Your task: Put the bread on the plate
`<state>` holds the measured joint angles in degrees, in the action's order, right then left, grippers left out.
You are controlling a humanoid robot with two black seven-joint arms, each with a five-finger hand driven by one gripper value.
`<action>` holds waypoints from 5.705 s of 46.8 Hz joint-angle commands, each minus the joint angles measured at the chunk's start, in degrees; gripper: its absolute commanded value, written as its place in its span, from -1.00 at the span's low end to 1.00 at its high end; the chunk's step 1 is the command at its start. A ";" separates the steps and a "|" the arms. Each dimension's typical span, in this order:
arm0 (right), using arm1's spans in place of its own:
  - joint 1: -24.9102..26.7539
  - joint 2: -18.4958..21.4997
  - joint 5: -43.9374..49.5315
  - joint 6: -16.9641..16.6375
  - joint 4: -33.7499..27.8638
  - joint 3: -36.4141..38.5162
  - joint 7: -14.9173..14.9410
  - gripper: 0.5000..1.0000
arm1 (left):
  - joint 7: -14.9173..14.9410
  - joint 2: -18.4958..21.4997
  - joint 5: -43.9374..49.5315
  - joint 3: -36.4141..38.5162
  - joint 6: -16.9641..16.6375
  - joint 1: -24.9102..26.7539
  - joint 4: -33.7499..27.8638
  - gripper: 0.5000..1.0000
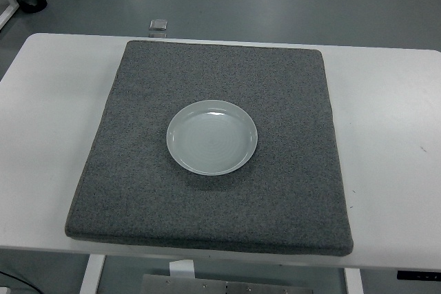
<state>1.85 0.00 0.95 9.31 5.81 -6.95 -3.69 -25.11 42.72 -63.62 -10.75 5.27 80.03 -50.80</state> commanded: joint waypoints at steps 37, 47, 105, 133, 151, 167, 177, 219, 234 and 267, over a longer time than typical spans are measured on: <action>-0.09 0.00 0.01 0.01 0.00 0.00 0.00 0.75 | 2.35 -7.92 -11.52 -0.14 -3.77 -5.23 -22.68 -1.00; -0.09 0.00 0.01 0.01 0.00 0.00 0.00 0.76 | 2.35 -9.59 -14.34 -0.15 -6.41 -13.76 -22.59 -1.00; -0.18 0.00 0.01 -0.08 0.00 0.00 0.00 0.75 | 1.55 -16.35 -17.86 -0.23 -14.50 -28.79 -11.43 -1.00; -0.18 0.00 0.01 -0.08 0.00 0.00 0.00 0.75 | 1.55 -17.67 -17.50 -0.32 -15.20 -29.50 -9.58 -1.00; -0.18 0.00 0.01 -0.08 0.00 0.00 0.00 0.75 | 1.55 -17.67 -17.42 -0.32 -15.20 -29.50 -9.50 -1.00; -0.18 0.00 0.01 -0.08 0.00 0.00 0.00 0.75 | 1.55 -17.41 -16.28 -0.41 -15.47 -29.59 -9.58 -1.00; -0.18 0.00 0.01 -0.08 0.00 0.00 0.00 0.75 | 1.55 -17.41 -16.01 -0.67 -15.47 -30.99 -9.58 -1.00; -0.18 0.00 0.01 0.01 0.00 0.00 0.00 0.75 | 1.55 -16.97 -15.92 -0.85 -17.93 -31.61 -10.20 -0.16; -0.18 0.00 0.01 0.01 0.00 0.00 0.00 0.75 | 1.55 -16.53 -13.82 -0.94 -17.84 -31.78 -11.25 0.08; -0.18 0.00 0.01 0.01 0.00 0.00 0.00 0.75 | 1.56 -15.39 -10.65 -0.94 -17.58 -31.87 -12.57 0.93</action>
<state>1.67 0.00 0.97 9.31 5.80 -6.94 -3.69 -23.55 27.20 -74.80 -11.69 -12.31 48.16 -63.20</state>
